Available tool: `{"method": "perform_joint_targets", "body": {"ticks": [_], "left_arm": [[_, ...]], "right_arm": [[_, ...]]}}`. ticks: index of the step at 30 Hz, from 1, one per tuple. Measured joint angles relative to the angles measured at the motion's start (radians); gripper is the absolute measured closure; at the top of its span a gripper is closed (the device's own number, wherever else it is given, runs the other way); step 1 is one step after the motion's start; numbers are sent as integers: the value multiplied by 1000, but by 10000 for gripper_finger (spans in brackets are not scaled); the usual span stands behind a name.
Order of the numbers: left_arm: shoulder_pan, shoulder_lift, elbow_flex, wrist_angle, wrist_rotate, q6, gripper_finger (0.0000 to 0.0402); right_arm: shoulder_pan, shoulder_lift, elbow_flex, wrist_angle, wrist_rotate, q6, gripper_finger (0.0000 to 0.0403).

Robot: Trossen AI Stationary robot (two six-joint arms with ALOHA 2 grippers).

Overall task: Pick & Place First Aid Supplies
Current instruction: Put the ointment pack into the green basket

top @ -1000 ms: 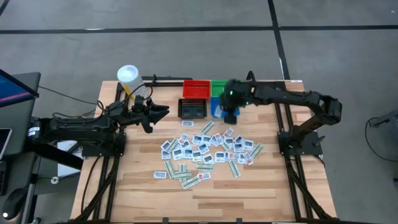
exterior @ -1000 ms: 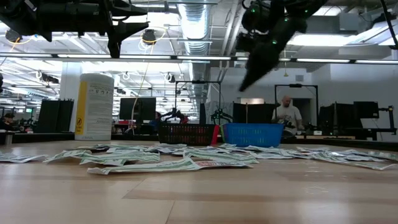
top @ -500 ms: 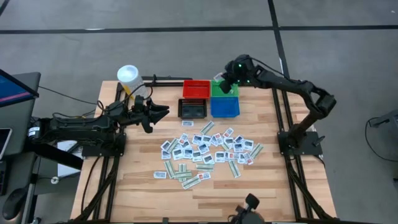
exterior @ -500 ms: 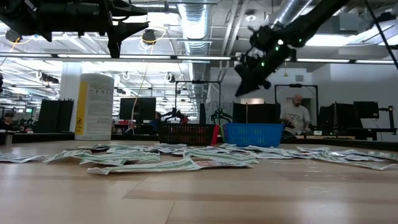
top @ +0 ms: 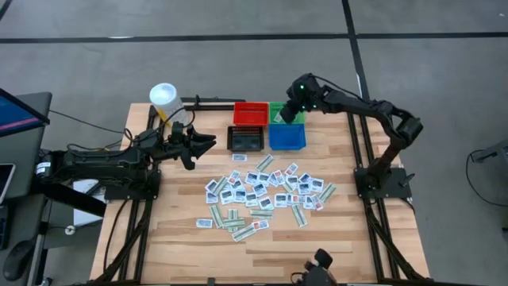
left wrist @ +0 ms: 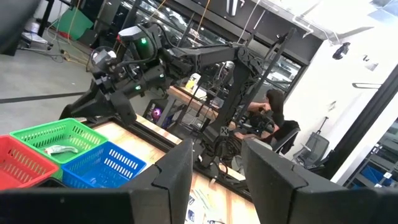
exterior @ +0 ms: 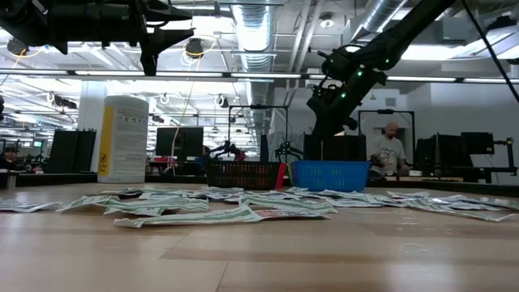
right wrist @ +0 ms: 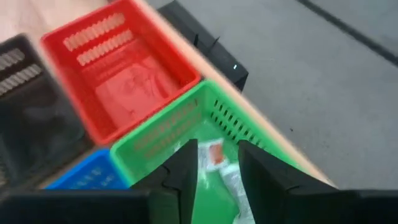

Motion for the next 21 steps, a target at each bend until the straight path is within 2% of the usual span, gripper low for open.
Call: {"method": "perform_joint_targets", "body": {"ticks": [8,12,21], "left_arm": [[0,0,0,0,0,0,262],[0,0,0,0,0,0,262],[0,0,-2,0,42,0,262]], "right_arm": [[91,-138,0,-216,-142,-158,291],[155,-218,-55,-266,-186,-183,300],[285,-351,-243,-244,-177,33,312]]}}
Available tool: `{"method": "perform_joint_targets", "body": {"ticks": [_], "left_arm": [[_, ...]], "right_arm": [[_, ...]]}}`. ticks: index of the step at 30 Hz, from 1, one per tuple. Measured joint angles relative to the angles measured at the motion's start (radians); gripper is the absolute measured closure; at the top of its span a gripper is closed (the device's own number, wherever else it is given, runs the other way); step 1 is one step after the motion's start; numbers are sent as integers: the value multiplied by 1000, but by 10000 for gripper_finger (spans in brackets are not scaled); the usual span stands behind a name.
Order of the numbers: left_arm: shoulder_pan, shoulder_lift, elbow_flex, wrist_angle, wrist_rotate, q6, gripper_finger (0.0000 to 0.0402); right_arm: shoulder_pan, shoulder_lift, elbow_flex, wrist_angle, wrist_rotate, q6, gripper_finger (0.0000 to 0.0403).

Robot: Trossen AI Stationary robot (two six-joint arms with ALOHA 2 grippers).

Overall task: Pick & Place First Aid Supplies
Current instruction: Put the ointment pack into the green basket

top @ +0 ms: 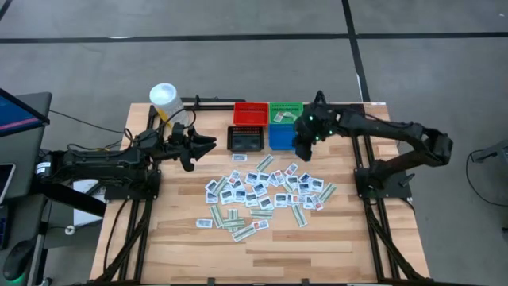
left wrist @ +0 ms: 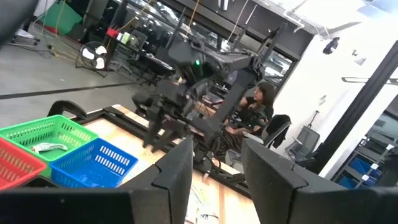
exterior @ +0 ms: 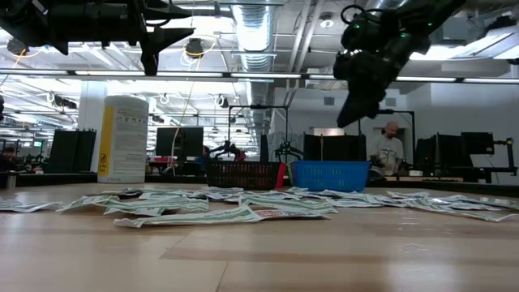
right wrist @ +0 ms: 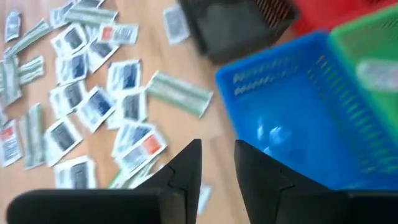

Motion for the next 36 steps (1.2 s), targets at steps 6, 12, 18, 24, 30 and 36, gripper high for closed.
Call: {"method": "perform_joint_targets", "body": {"ticks": [6,12,18,24,30,36], "left_arm": [[0,0,0,0,0,-7,262],[0,0,-1,0,0,-16,262],[0,0,-1,0,0,-39,262],[0,0,-1,0,-1,-89,262],[0,0,-2,0,0,-142,262],[0,0,-2,0,0,-143,262]], "right_arm": [[109,-36,-129,73,4,116,312],[225,-41,-208,140,127,217,312],[302,-41,-239,166,314,292,312],[319,-31,-243,186,344,321,299],[318,-31,-243,241,345,373,248],[330,9,-242,241,346,390,185]]}}
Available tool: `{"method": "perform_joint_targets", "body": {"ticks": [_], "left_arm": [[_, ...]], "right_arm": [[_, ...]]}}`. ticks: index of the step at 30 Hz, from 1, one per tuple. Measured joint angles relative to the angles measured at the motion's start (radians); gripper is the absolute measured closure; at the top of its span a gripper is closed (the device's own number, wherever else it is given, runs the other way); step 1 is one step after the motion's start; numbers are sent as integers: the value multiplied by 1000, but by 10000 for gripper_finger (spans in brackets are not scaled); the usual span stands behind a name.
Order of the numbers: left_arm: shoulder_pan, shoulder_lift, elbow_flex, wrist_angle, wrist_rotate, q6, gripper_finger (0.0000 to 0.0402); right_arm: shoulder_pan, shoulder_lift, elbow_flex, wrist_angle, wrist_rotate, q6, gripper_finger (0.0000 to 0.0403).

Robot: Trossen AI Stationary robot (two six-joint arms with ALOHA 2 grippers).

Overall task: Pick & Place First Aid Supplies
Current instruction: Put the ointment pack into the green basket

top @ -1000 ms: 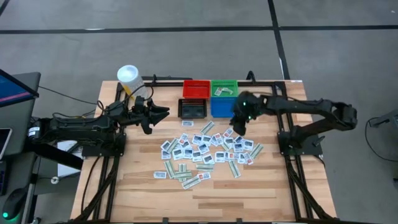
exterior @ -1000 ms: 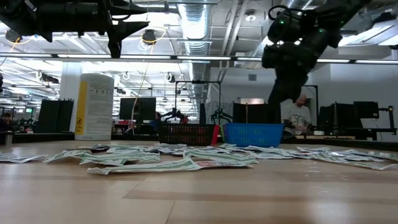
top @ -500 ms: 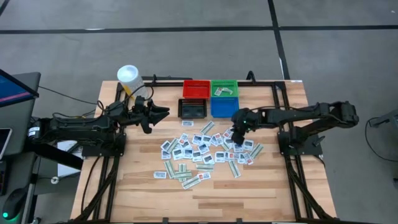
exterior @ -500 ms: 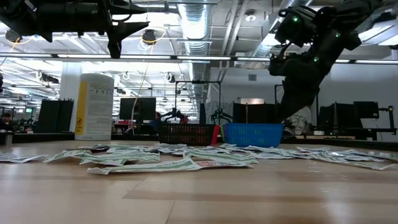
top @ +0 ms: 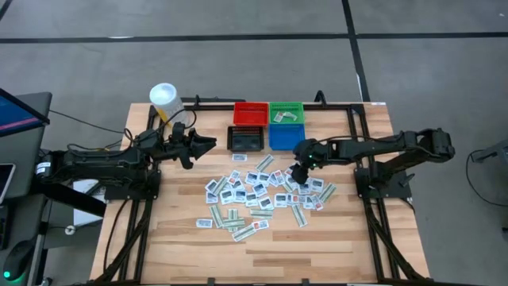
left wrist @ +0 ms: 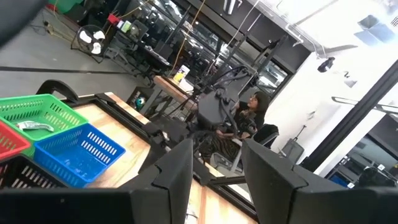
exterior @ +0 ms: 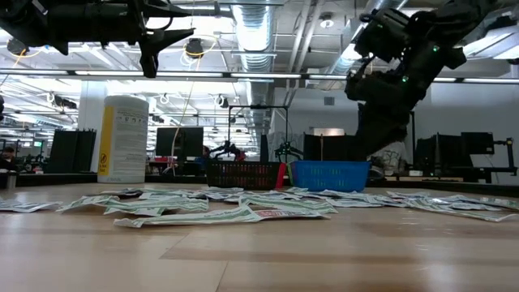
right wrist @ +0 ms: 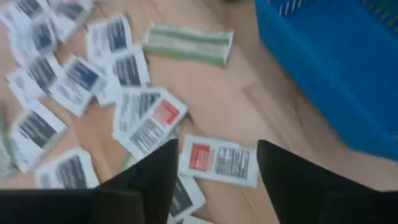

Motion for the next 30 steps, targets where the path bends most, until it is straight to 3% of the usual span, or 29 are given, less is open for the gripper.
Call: {"method": "perform_joint_targets", "body": {"ticks": [8,30], "left_arm": [[0,0,-1,0,7,9,262],[0,3,-1,-4,8,11,262]], "right_arm": [[33,150,1,97,0,-53,162],[31,328,6,169,71,25,163]]}}
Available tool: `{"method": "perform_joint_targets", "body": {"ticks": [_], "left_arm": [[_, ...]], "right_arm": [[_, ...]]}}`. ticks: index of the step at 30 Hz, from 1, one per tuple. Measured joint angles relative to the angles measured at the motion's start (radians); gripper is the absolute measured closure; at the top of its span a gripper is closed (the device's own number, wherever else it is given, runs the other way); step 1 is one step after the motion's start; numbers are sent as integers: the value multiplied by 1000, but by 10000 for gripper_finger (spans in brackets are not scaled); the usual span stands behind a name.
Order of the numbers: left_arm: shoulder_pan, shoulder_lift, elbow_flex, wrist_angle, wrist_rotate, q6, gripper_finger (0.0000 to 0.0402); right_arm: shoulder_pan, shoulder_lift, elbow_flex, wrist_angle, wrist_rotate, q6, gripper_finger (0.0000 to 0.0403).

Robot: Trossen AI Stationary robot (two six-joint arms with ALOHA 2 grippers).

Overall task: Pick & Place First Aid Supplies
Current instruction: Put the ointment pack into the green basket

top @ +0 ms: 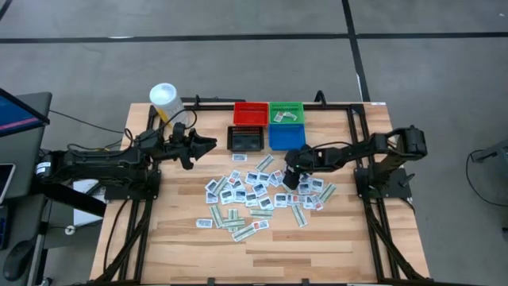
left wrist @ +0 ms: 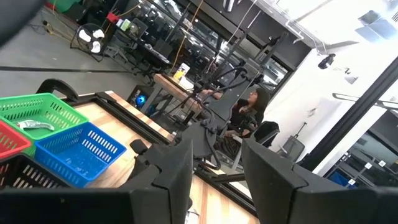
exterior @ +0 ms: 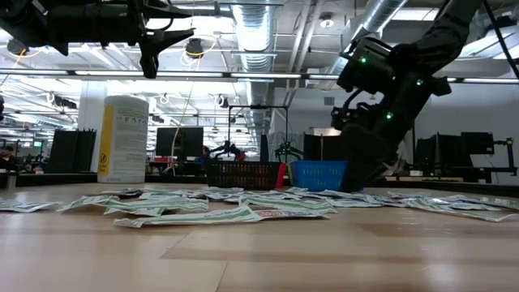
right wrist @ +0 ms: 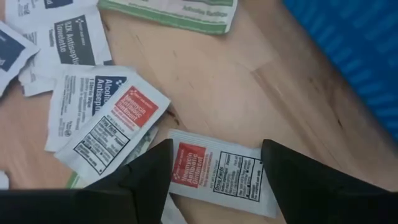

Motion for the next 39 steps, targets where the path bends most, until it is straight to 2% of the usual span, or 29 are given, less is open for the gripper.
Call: {"method": "perform_joint_targets", "body": {"ticks": [7,19,32,39], "left_arm": [[0,0,0,0,0,0,262],[0,0,0,0,0,0,262],[0,0,0,0,0,0,262],[0,0,0,0,0,0,262]], "right_arm": [[5,13,-1,-7,-2,9,189],[6,7,-4,-20,-14,13,299],[6,8,-5,-22,-16,27,394],[7,-63,-6,-53,-11,48,401]]}}
